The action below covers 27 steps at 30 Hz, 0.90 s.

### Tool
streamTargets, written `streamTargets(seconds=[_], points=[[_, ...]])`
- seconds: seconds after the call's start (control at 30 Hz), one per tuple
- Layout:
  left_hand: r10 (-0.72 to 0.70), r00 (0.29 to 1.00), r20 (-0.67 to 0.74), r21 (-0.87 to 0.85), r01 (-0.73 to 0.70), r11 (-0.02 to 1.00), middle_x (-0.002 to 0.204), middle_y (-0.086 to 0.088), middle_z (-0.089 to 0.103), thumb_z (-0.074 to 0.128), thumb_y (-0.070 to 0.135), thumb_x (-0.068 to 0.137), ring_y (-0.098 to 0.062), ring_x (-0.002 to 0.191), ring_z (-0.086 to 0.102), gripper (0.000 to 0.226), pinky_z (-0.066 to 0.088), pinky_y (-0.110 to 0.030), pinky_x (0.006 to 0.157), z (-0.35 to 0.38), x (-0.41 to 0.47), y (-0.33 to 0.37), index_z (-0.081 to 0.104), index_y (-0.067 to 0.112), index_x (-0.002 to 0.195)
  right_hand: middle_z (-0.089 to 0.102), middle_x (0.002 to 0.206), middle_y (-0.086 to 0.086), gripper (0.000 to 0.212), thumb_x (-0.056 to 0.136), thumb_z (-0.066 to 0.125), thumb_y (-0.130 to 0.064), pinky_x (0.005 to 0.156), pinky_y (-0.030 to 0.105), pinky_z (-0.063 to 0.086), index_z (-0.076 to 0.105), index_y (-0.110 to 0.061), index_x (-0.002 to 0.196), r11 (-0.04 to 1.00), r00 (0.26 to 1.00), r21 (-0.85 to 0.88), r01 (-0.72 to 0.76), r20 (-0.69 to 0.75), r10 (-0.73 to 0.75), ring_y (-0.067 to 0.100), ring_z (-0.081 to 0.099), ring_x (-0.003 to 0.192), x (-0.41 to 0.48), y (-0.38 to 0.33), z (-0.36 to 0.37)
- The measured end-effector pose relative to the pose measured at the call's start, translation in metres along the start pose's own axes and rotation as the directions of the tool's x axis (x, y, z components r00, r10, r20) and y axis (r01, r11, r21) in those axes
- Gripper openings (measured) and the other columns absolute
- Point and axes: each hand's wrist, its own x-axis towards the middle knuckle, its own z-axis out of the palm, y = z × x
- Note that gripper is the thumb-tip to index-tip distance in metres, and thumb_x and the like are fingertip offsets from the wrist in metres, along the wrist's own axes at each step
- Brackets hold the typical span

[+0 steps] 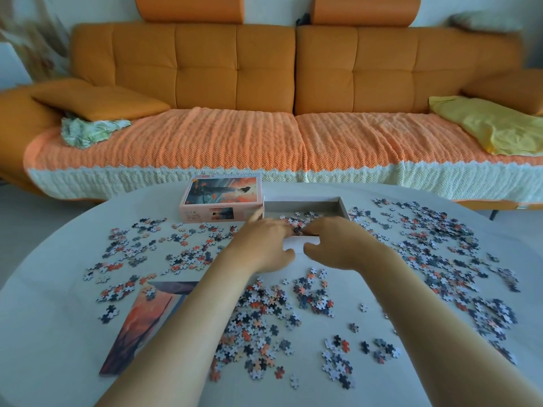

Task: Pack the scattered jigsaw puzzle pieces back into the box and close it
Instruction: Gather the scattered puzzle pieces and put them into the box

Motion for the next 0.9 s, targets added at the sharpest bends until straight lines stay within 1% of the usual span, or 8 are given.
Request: streamTargets(seconds=[0.13,0.23,0.3,0.4,0.53,0.7,0.8,0.9], points=[[-0.004,1.0,-0.015,0.055,0.005,0.998,0.148,0.006,0.043,0.047,0.043,0.092,-0.015,0.137,0.037,0.05,-0.004,-0.047,0.12,-0.004,0.003,-0.001,0.052,0.023,0.137,0.061,0.087,-0.007,0.029,0.082,0.043,-0.044,0.059,0.029,0.044,0.06,-0.027,0.097,0.999,0.997,-0.034,-0.035,0.065,0.037,0.017,0.058,0.08,0.004,0.001,0.001],[-0.03,0.991,-0.128,0.022,0.033,0.999,0.157,0.004,0.025,0.054,0.045,0.09,-0.018,0.143,0.022,0.063,0.01,-0.042,0.118,-0.003,-0.001,-0.002,0.036,0.025,0.148,0.055,0.134,-0.005,0.046,0.085,0.043,-0.048,0.092,0.038,0.046,0.055,-0.029,0.126,0.999,0.998,-0.054,0.007,0.06,-0.004,0.02,0.051,0.119,0.007,-0.002,-0.002],[-0.156,0.983,-0.099,-0.159,0.139,0.977,0.159,0.006,0.014,0.058,0.048,0.088,-0.018,0.146,0.012,0.076,0.019,-0.045,0.116,-0.004,-0.004,-0.005,0.024,0.025,0.152,0.035,0.153,-0.007,0.059,0.09,0.044,-0.049,0.11,0.039,0.032,0.039,-0.027,0.145,0.999,0.993,-0.01,0.05,0.109,-0.049,0.018,0.034,0.139,0.007,-0.008,-0.007],[-0.244,0.97,-0.016,-0.345,0.224,0.911,0.16,0.012,0.007,0.061,0.048,0.088,-0.014,0.147,0.006,0.086,0.024,-0.047,0.116,-0.003,-0.007,-0.01,0.013,0.024,0.154,0.018,0.159,-0.012,0.065,0.092,0.039,-0.059,0.116,0.041,0.022,0.03,-0.029,0.149,0.998,0.973,0.03,0.063,0.222,-0.068,0.015,0.021,0.145,0.015,-0.017,-0.007],[-0.272,0.962,-0.032,-0.459,0.227,0.859,0.161,0.013,0.003,0.065,0.04,0.089,-0.013,0.148,0.007,0.087,0.018,-0.039,0.118,-0.004,-0.012,-0.012,0.01,0.024,0.155,0.004,0.161,-0.009,0.08,0.082,0.028,-0.08,0.115,0.048,0.019,0.027,-0.037,0.149,0.991,0.964,-0.132,0.024,0.264,0.011,0.017,0.01,0.148,0.026,-0.014,-0.005],[-0.267,0.963,-0.043,-0.494,0.212,0.843,0.161,0.011,0.007,0.065,0.044,0.088,-0.012,0.148,0.01,0.088,0.019,-0.037,0.117,-0.005,-0.015,-0.015,0.011,0.025,0.155,0.022,0.158,-0.007,0.069,0.089,0.021,-0.073,0.116,0.046,0.023,0.033,-0.037,0.147,0.996,0.971,0.071,0.046,0.232,-0.062,0.017,0.021,0.145,0.025,-0.015,-0.001],[-0.261,0.965,-0.04,-0.497,0.207,0.843,0.161,0.013,0.006,0.064,0.045,0.089,-0.011,0.148,0.009,0.086,0.018,-0.038,0.117,-0.005,-0.017,-0.015,0.011,0.028,0.155,0.032,0.155,-0.004,0.058,0.096,0.013,-0.064,0.113,0.046,0.026,0.037,-0.041,0.143,0.998,0.981,0.056,0.022,0.19,-0.032,0.021,0.028,0.142,0.021,-0.014,-0.001],[-0.233,0.969,-0.085,-0.436,0.175,0.883,0.16,0.014,0.009,0.061,0.044,0.091,-0.011,0.147,0.008,0.08,0.019,-0.04,0.116,-0.002,-0.019,-0.013,0.014,0.028,0.154,0.038,0.151,-0.009,0.053,0.097,0.026,-0.06,0.11,0.038,0.029,0.051,-0.035,0.136,0.955,0.998,0.298,0.006,0.055,-0.024,0.016,0.036,0.138,0.013,-0.008,-0.007]])
